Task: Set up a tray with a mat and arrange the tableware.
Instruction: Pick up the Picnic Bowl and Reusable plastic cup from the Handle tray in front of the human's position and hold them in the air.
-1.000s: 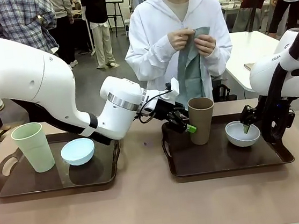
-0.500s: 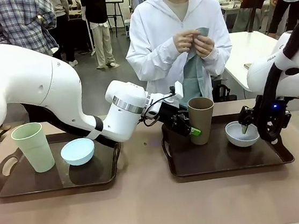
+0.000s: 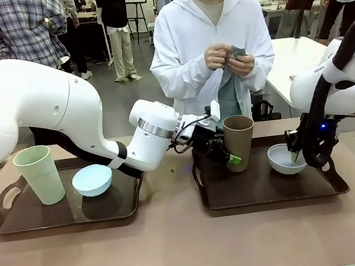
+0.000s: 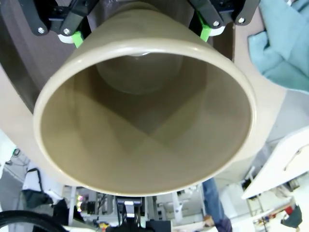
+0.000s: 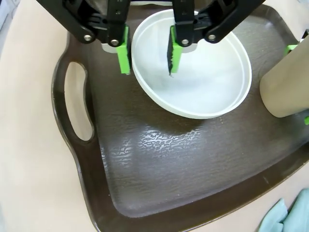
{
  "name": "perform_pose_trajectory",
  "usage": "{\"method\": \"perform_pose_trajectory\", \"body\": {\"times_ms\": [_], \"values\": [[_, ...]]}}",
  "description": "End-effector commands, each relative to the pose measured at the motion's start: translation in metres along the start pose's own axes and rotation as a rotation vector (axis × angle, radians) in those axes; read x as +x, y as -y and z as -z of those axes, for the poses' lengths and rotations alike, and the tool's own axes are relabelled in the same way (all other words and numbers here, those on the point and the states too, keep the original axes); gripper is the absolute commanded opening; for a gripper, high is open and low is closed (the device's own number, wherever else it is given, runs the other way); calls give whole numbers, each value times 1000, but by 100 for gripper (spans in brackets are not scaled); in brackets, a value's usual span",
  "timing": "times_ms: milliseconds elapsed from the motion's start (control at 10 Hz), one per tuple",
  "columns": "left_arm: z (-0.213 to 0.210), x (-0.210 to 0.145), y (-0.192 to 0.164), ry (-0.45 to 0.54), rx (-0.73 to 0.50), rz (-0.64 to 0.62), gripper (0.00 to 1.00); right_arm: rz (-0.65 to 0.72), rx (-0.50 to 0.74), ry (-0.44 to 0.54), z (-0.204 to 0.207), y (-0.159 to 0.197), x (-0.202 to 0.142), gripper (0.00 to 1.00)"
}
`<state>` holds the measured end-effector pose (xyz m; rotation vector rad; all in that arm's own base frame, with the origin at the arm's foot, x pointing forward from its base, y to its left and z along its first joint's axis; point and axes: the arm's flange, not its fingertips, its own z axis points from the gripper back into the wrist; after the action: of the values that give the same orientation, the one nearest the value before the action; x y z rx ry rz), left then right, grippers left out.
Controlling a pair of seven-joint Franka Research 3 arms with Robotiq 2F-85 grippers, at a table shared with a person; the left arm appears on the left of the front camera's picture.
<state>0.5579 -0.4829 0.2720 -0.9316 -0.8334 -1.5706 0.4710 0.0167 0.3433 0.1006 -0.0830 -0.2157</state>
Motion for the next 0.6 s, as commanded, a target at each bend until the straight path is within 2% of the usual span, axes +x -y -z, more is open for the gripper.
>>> {"method": "perform_pose_trajectory", "body": {"times_ms": [0,100,200,300,400,500], "values": [[4,-3,-5,51,-14,32,100,2,29,2,2,-1,4,4],[6,-3,-6,56,-22,40,100,1,28,-1,2,-1,4,0],[7,-4,-5,55,-29,49,43,2,28,-2,2,0,4,0],[7,-4,-6,55,-28,43,42,5,30,0,2,0,4,0],[7,-3,-6,55,-27,43,0,6,31,0,1,1,4,0],[6,-4,-6,52,-26,40,0,6,32,0,3,1,4,0]]}}
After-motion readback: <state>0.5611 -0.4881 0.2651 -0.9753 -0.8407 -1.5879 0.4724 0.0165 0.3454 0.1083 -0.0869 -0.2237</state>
